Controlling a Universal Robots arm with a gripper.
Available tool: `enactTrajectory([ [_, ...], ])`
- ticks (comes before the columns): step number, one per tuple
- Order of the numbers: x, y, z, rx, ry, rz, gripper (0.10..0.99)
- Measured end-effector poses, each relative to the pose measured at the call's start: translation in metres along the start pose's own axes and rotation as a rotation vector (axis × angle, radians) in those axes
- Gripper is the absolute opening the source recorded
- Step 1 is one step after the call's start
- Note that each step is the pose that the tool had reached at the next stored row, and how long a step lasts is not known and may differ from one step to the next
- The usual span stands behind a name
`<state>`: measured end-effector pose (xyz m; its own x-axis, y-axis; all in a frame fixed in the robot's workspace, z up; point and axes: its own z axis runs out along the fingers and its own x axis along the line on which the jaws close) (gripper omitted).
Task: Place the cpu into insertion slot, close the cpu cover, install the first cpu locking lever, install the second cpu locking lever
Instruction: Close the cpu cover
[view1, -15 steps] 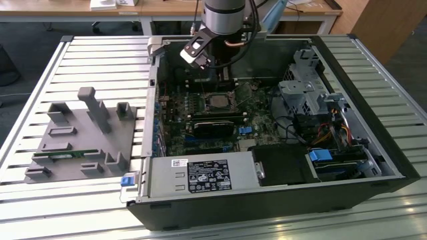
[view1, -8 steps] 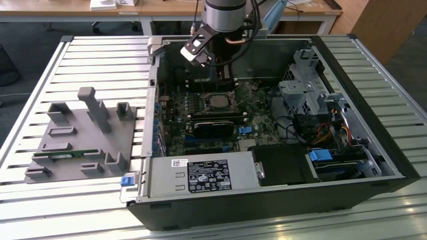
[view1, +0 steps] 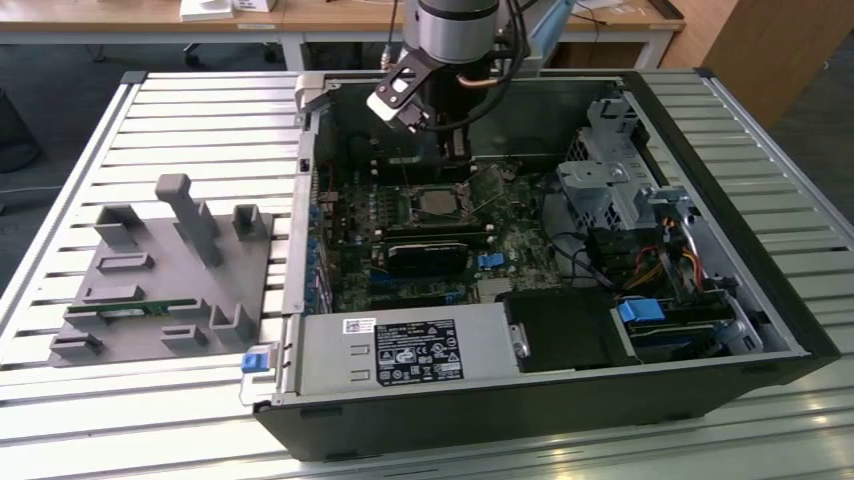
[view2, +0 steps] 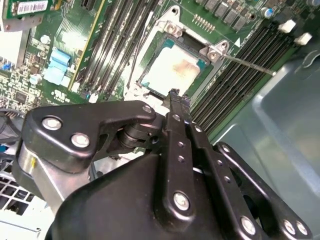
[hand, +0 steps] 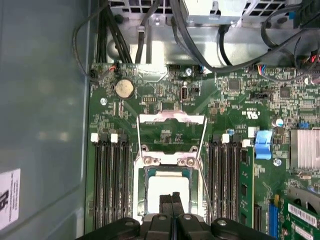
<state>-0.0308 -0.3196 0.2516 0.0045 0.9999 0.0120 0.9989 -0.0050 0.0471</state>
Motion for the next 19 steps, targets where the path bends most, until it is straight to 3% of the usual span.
enactTrajectory([
  [4, -0.0001, 0.0054, -0.0006, 0.003, -0.0002, 0.000, 0.106],
  [10, 0.0002, 0.0060, -0.0132, 0.003, 0.0011, 0.000, 0.106],
  [19, 0.0002, 0.0102, -0.0137, 0.008, 0.0015, 0.000, 0.106],
])
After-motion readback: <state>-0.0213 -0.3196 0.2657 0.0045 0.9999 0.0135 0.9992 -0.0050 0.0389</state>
